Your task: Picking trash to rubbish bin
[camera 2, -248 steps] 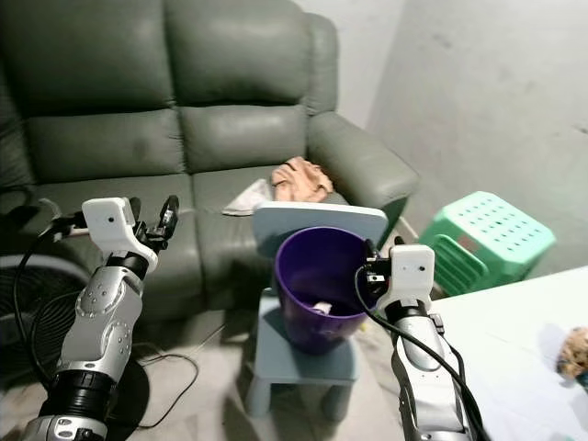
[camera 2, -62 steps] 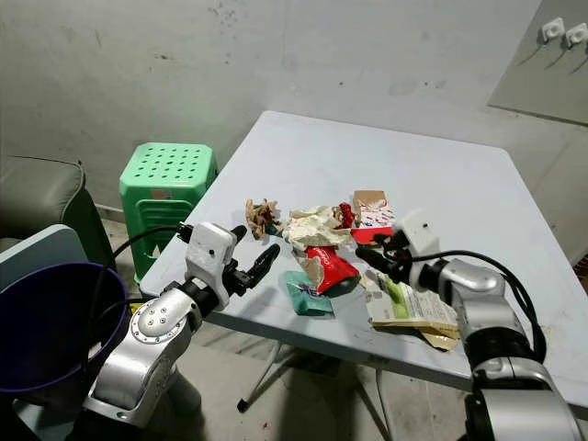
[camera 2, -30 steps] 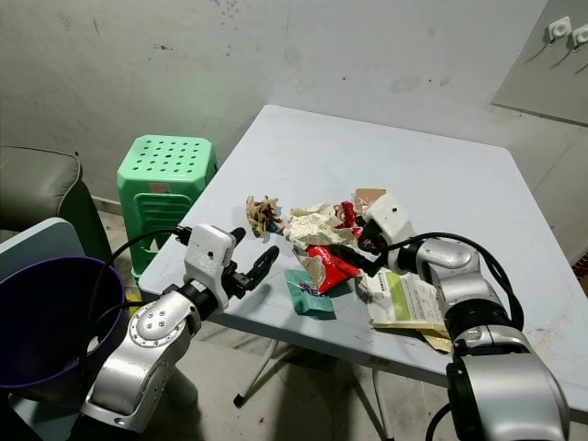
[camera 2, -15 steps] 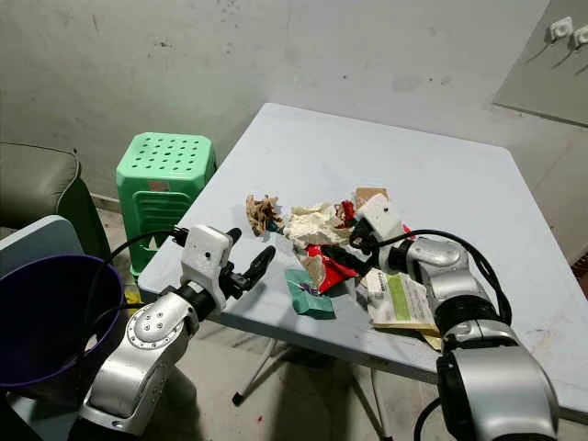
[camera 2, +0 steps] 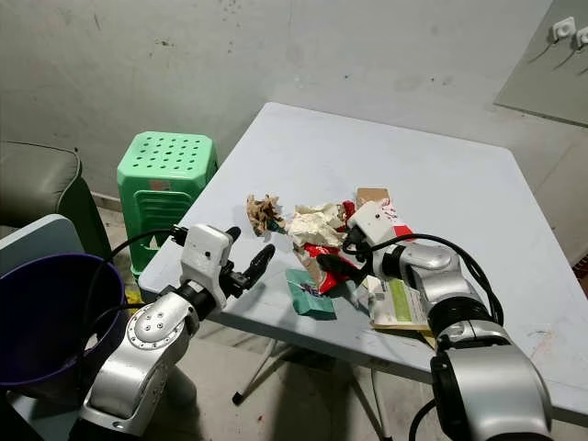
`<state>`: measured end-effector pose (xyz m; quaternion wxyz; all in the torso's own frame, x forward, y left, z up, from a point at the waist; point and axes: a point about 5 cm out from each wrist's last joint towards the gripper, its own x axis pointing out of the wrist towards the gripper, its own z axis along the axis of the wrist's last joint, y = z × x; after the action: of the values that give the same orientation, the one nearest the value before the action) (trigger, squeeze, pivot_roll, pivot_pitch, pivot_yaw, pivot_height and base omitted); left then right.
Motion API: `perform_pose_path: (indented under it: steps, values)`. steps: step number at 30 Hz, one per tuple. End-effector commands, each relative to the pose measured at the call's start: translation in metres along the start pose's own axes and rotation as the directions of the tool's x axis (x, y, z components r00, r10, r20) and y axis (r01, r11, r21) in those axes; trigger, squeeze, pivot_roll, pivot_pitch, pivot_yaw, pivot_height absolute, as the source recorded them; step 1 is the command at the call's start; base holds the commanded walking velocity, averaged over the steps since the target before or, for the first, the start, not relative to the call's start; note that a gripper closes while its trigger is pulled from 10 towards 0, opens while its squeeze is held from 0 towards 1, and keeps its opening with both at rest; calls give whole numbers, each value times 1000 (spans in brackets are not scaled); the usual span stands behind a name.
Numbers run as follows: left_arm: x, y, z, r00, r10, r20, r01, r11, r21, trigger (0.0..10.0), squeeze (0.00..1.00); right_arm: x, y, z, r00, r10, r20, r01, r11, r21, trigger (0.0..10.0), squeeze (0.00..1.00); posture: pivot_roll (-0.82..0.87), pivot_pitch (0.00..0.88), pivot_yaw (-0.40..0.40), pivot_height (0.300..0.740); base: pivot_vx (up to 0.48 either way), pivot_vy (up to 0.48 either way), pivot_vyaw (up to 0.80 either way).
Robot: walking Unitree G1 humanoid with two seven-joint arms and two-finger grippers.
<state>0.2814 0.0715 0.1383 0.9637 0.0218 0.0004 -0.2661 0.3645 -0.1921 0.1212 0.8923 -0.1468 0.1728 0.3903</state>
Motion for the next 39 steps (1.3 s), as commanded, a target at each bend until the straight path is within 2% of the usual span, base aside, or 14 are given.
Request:
perform_pose_path:
  steps: [1, 5, 23, 39]
  values:
    - [1, -3, 5, 1000, -7, 13, 7, 1000, 6, 10000, 0, -7, -6, -1, 1000, -5, -10, 5, 1000, 15, 0, 0, 35, 33, -131, 740, 0, 0, 0]
    - [2, -2, 5, 1000, -2, 14, 2, 1000, 5, 10000, 0, -9, -6, -2, 1000, -7, -13, 7, 1000, -2, 0, 0, 33, 33, -131, 740, 0, 0, 0]
    - [5, -2, 7, 1000, 2, 21, -2, 1000, 4, 10000, 0, -15, -9, -2, 1000, 9, 23, -10, 999, 33, 0, 0, 21, 32, -123, 740, 0, 0, 0]
    - [5, -1, 8, 1000, 9, 22, -9, 1000, 4, 10000, 0, -14, -8, -5, 1000, 11, 2, -11, 1000, 28, 0, 0, 25, 35, -125, 740, 0, 0, 0]
